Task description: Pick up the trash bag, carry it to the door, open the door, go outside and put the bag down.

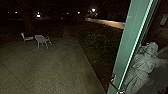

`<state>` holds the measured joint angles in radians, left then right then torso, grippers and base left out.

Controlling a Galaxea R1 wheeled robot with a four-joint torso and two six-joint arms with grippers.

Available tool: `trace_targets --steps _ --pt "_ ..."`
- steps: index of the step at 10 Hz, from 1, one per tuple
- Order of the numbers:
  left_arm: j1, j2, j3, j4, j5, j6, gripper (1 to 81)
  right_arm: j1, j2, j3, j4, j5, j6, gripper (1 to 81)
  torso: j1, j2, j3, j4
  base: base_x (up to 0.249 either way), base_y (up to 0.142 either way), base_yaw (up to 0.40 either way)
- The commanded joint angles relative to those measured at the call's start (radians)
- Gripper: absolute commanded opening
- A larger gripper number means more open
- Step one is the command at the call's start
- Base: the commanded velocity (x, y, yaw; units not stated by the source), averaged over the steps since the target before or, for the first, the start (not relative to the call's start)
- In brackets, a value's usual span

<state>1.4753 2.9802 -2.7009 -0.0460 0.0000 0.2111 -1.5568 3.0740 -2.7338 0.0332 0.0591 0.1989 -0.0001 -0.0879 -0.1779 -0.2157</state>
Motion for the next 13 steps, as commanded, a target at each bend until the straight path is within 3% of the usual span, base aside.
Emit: trace_targets --steps 1,2,3,4,5,7,8,9,10,11,12,13 --pt "-0.037 -0.012 -0.001 -0.003 0.063 0.001 1.0 0.031 -0.001 0.005 0.001 -0.058 -0.001 81.1 0.0 0.0 0.0 0.0 0.0 0.0 0.0" --pt "-0.037 -0.013 -0.001 -0.003 0.063 0.001 1.0 0.031 -0.001 0.008 -0.002 -0.058 -0.001 81.1 0.0 0.0 0.0 0.025 0.0 0.0 0.0" --pt "-0.037 -0.015 0.001 -0.003 0.063 -0.001 1.0 0.033 -0.001 0.01 -0.001 -0.058 -0.001 81.1 0.0 0.0 0.0 0.099 0.0 0.0 0.0" --pt "-0.037 -0.021 0.001 -0.003 0.063 -0.001 1.0 0.033 -0.001 0.01 0.001 -0.058 -0.001 81.1 0.0 0.0 0.0 0.103 0.0 0.0 0.0" --pt "-0.037 -0.024 0.001 -0.005 0.063 -0.001 1.0 0.031 -0.001 0.01 -0.001 -0.058 -0.001 81.1 0.0 0.0 0.0 0.117 0.0 0.0 0.0" --pt "-0.039 -0.027 0.001 -0.008 0.061 -0.002 1.0 0.033 0.001 0.011 0.001 -0.058 -0.001 81.1 0.0 0.0 0.0 0.178 0.0 0.0 0.0" --pt "-0.039 -0.027 0.001 -0.008 0.061 -0.001 1.0 0.034 -0.001 0.011 0.004 -0.058 -0.001 81.1 0.0 0.0 0.0 0.113 0.0 0.0 0.0" --pt "-0.04 -0.033 0.006 -0.011 0.063 -0.001 1.0 0.037 -0.004 0.01 0.002 -0.067 -0.001 81.1 0.0 0.0 0.0 0.14 0.0 0.0 0.0" --pt "-0.046 -0.044 0.013 -0.012 0.063 -0.002 1.0 0.036 -0.013 0.027 0.002 -0.07 -0.001 81.1 0.0 0.0 0.0 0.155 0.0 0.0 0.0" --pt "-0.054 -0.061 0.038 -0.02 0.063 -0.004 1.0 0.036 -0.035 0.071 0.002 -0.071 -0.001 81.1 0.0 0.0 -0.054 0.118 0.0 0.0 0.0" --pt "-0.06 -0.095 0.087 -0.028 0.063 -0.004 1.0 0.037 -0.082 0.157 0.002 -0.07 0.0 81.1 0.0 0.0 -0.08 0.098 0.0 0.0 0.0" --pt "-0.065 -0.136 0.151 -0.032 0.063 -0.004 1.0 0.037 -0.145 0.261 0.002 -0.07 0.003 81.1 0.0 0.0 -0.098 0.089 0.0 0.0 0.0"
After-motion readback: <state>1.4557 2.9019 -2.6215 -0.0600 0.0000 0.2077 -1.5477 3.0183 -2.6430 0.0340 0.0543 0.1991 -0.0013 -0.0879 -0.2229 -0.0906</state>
